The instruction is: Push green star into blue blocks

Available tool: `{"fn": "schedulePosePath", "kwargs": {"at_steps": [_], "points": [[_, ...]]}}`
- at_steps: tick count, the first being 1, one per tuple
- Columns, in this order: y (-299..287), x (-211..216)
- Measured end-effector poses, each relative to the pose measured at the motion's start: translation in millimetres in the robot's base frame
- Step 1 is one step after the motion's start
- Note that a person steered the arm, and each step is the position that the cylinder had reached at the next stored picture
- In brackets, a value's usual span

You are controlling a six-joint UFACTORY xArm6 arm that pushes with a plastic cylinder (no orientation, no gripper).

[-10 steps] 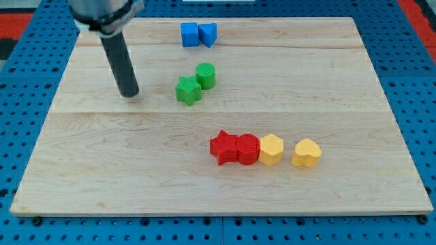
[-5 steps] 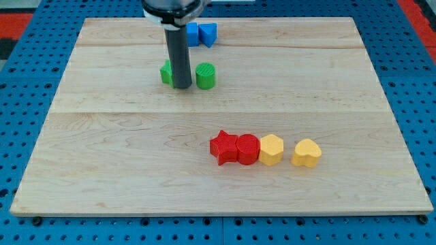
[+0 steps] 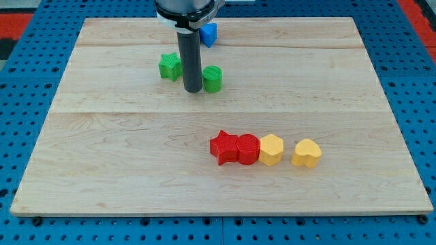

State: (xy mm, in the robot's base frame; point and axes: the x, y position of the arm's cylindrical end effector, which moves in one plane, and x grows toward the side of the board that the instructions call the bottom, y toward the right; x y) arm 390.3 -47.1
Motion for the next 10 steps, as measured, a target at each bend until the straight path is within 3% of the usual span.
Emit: {"fn": "schedulePosePath", "kwargs": {"at_steps": [1, 2, 3, 4, 5, 7, 8, 10], "points": [[8, 8], [-7, 42], [-48, 50], [-82, 32], [-80, 1], [1, -47], [-8, -40], [-86, -38]]}}
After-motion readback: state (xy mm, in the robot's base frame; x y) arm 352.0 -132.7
